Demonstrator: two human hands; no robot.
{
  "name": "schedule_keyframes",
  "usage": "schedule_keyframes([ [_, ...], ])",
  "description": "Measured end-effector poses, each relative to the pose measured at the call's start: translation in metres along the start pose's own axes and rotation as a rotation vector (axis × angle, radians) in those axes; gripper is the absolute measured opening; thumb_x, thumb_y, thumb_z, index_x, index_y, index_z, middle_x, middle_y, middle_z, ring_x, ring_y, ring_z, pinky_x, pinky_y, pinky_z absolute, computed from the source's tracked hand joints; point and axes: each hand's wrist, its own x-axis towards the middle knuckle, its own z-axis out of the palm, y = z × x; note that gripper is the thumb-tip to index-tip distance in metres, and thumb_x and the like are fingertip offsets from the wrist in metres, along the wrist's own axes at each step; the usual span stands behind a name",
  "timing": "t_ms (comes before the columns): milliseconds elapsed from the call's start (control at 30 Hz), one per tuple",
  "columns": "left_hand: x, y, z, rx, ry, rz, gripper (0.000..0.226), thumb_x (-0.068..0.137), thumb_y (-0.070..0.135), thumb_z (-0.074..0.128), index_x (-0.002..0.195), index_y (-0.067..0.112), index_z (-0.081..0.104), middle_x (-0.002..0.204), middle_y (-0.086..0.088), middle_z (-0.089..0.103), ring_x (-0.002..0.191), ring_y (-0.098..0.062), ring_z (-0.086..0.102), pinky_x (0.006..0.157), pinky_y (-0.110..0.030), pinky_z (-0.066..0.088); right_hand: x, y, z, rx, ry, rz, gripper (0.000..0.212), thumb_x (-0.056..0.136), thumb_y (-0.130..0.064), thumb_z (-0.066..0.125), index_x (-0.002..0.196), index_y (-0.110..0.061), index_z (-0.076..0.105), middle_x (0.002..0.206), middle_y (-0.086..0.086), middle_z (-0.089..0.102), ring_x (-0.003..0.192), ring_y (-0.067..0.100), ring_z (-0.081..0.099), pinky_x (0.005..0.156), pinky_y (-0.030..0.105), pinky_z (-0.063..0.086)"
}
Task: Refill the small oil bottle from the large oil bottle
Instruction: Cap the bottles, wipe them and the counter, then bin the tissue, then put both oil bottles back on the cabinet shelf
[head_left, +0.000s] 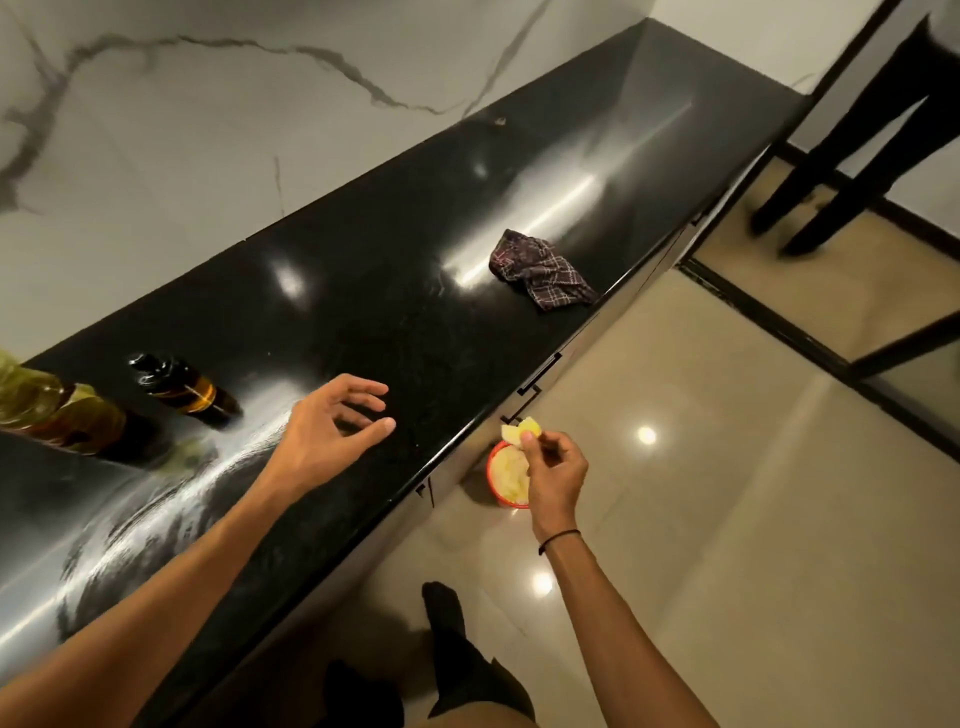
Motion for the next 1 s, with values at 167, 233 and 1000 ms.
schedule_keyframes([
  [167, 0.008, 0.001, -0.013, 0.028, 0.047, -0.002, 0.035, 0.085, 0.023, 0.090, 0.116, 0.028, 0.074, 0.104, 0.003, 0.078, 0.083, -0.015, 0.077, 0.078, -0.039, 0.063, 0.057, 0.031, -0.002, -0.075, 0.051, 0.114, 0.013, 0.091, -0.019, 0.079, 0.100, -0.016, 0.072, 0.091, 0.000, 0.071, 0.091, 0.022, 0.068, 0.088, 0.048, 0.061],
  [233, 0.009, 0.001, -0.017, 0.068, 0.055, 0.003, 0.035, 0.085, 0.023, 0.090, 0.116, 0.026, 0.074, 0.103, 0.003, 0.078, 0.082, -0.015, 0.077, 0.077, -0.040, 0.064, 0.077, 0.050, -0.001, -0.115, 0.069, 0.286, 0.038, 0.088, -0.024, 0.082, 0.120, -0.009, 0.068, 0.093, -0.002, 0.069, 0.101, 0.028, 0.068, 0.100, 0.050, 0.056],
  [1000, 0.006, 0.007, -0.043, 0.012, 0.213, 0.004, 0.017, 0.090, 0.025, 0.086, 0.104, 0.026, 0.077, 0.089, 0.004, 0.078, 0.075, -0.020, 0.074, 0.074, -0.046, 0.066, 0.022, 0.027, 0.025, -0.090, 0.111, 0.398, 0.016, 0.088, -0.008, 0.075, 0.088, -0.021, 0.066, 0.109, 0.006, 0.070, 0.105, 0.029, 0.064, 0.096, 0.048, 0.058],
])
